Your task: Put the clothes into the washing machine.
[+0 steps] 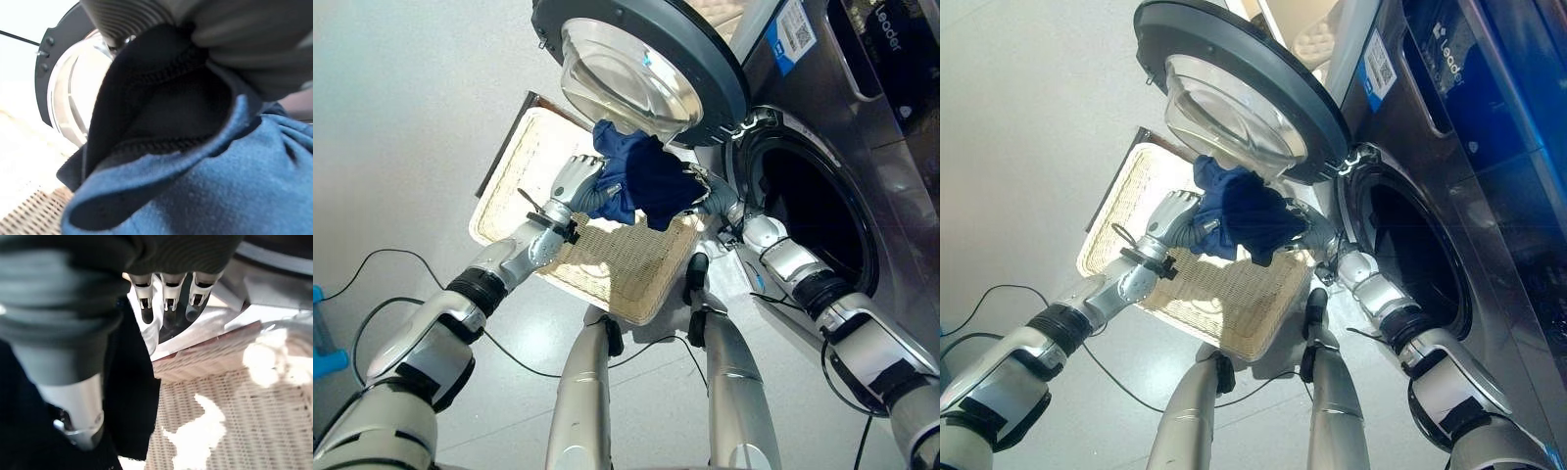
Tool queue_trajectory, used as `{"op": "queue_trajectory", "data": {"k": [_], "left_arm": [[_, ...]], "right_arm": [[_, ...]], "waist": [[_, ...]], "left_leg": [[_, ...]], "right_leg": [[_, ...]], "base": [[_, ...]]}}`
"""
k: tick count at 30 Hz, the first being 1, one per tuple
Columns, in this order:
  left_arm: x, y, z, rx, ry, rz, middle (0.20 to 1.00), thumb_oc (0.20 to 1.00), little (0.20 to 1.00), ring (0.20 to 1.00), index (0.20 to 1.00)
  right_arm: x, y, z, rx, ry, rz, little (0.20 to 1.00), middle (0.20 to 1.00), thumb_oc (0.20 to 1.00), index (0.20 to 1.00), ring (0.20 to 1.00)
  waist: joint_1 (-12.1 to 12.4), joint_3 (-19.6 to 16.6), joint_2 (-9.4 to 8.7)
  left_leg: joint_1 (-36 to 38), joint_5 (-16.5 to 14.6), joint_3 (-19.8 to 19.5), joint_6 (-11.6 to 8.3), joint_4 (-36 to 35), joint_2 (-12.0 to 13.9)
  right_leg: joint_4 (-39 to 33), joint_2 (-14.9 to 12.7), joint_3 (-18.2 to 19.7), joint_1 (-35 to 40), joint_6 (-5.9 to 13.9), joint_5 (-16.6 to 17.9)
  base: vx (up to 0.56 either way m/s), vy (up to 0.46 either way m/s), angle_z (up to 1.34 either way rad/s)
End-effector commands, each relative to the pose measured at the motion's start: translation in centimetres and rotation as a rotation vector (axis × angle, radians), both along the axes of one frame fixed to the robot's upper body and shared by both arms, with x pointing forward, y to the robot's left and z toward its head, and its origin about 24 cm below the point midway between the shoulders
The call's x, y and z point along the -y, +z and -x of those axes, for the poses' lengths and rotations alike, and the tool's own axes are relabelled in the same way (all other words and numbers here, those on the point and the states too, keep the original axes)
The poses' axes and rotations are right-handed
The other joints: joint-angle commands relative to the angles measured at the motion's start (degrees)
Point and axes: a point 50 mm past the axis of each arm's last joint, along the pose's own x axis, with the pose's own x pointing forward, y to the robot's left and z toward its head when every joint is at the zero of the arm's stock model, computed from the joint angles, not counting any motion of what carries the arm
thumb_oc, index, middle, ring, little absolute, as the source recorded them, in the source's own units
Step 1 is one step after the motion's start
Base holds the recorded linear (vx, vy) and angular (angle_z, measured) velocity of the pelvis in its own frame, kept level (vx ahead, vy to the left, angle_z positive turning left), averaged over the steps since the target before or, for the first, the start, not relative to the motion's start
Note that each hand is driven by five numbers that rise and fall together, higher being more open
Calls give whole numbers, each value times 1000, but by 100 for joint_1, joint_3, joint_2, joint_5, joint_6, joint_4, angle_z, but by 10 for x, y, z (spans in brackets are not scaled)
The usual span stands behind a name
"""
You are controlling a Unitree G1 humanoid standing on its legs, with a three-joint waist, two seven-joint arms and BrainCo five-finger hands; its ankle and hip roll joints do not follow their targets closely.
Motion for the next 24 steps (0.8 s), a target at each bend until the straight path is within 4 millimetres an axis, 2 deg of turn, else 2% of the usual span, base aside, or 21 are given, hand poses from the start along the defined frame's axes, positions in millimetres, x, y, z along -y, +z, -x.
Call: {"op": "queue_trajectory", "data": {"k": [1, 5, 11, 22, 23, 24], "left_arm": [[17, 18, 6, 81, -105, -23, 200, 200, 200, 200, 200], [25, 24, 6, 99, -125, -26, 200, 200, 200, 200, 200], [34, 27, 7, 122, -161, -52, 200, 200, 200, 200, 200], [51, 32, 8, 118, -210, -116, 200, 200, 200, 200, 200], [51, 33, 8, 118, -210, -119, 200, 200, 200, 200, 200], [51, 32, 7, 114, -208, -122, 200, 200, 200, 200, 200]], "right_arm": [[-19, 19, 3, 21, 105, -76, 1000, 1000, 1000, 1000, 1000], [-33, 12, 3, -88, 182, -75, 1000, 1000, 1000, 1000, 1000], [-38, -3, 3, -215, 238, -104, 1000, 1000, 1000, 1000, 1000], [-46, 7, 2, -167, 236, -315, 1000, 1000, 1000, 1000, 1000], [-46, 10, 1, -153, 233, -325, 865, 865, 865, 865, 865], [-46, 13, 1, -132, 219, -344, 200, 200, 200, 200, 200]], "waist": [[124, -120, -25], [114, -120, -34], [123, -120, -47], [98, -120, -54], [96, -120, -51], [89, -120, -49]], "left_leg": [[97, -716, 259, -452, 513, -72], [34, -676, 246, -455, 537, -75], [70, -681, 231, -457, 561, -85], [21, -638, 200, -466, 562, -111], [-9, -612, 195, -463, 553, -112], [-6, -611, 198, -464, 550, -113]], "right_leg": [[506, -95, -191, 62, 622, -398], [442, -83, -173, 37, 590, -348], [438, -106, -194, 97, 574, -358], [397, -67, -177, 73, 564, -311], [375, -60, -176, 49, 558, -280], [366, -50, -171, 52, 558, -275]], "base": [[0, 0, 0], [0, 0, 0], [0, 0, 0], [2, -6, 2], [0, 0, 0], [0, 0, 0]]}}
